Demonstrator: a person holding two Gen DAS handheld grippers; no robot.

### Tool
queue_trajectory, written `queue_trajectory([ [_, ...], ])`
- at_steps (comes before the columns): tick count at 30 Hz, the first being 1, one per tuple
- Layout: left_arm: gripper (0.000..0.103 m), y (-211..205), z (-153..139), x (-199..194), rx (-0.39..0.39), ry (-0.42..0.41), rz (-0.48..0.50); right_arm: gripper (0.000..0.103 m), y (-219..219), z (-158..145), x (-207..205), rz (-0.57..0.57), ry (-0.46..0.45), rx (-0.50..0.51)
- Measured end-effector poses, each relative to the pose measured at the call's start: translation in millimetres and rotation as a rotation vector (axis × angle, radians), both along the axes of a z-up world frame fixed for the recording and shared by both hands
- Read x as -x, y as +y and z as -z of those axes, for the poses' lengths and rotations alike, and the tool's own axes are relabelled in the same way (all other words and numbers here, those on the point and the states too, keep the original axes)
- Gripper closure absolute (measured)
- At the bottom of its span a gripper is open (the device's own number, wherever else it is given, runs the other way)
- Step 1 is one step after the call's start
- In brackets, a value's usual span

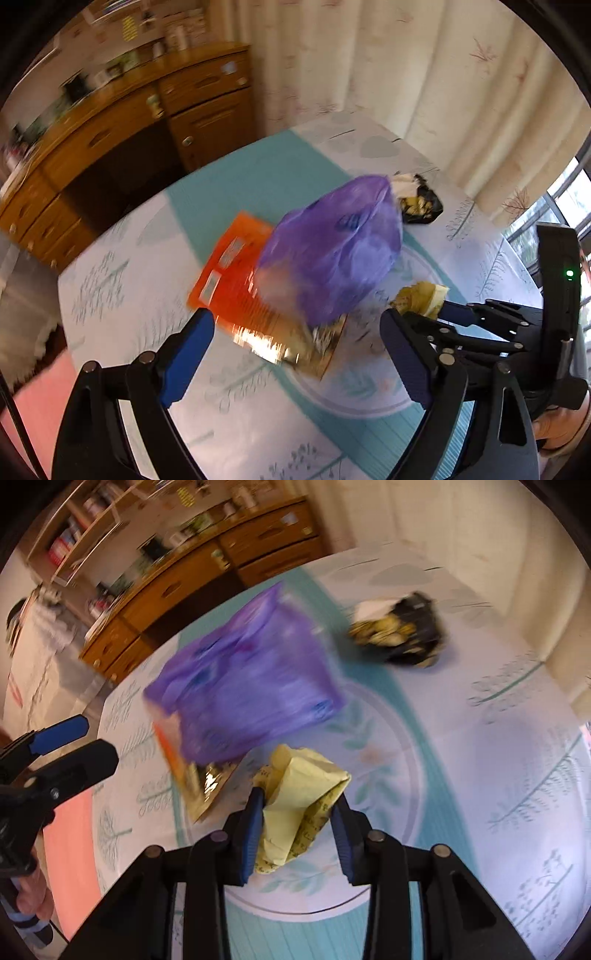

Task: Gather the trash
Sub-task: 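Grasp the purple bag with the left tool while the right tool grasps the yellow wrapper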

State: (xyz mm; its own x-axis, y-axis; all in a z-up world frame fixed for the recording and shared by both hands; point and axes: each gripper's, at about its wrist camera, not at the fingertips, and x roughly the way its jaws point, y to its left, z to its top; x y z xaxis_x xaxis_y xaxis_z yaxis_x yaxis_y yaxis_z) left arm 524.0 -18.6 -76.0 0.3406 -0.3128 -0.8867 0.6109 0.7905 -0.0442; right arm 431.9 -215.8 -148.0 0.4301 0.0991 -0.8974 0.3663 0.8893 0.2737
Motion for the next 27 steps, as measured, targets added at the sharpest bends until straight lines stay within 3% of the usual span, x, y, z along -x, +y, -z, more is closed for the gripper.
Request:
queue_trajectory([
  [6,0.013,-43,6,-28,-0.052,-0.009,0.113,0.068,-30,-3,6,0.072,-0.02,-0.016],
  [16,0.015,-109,55,-32,-0.231,0.021,0.292,0.068,-39,10,27,0.112,-0.011,-0.061],
  [18,0.049,-116,60,-24,-0.261,0.008,0.319,0.068,-39,10,30,0.118,-0.011,-0.065],
  [21,0.077,-120,61,-14,-0.262,0.02,0.327,0.068,-42,9,39,0.13,-0.015,-0.073],
  [22,0.08,-121,59,-10,-0.257,0.012,0.331,0.068,-43,8,44,0.133,-0.017,-0.076],
  [23,0.091,-120,57,-7,-0.255,0.008,0.335,0.068,-44,7,46,0.136,-0.019,-0.077],
  [27,0.096,-119,40,13,-0.245,-0.031,0.328,0.068,-47,-1,61,0.144,-0.036,-0.091],
])
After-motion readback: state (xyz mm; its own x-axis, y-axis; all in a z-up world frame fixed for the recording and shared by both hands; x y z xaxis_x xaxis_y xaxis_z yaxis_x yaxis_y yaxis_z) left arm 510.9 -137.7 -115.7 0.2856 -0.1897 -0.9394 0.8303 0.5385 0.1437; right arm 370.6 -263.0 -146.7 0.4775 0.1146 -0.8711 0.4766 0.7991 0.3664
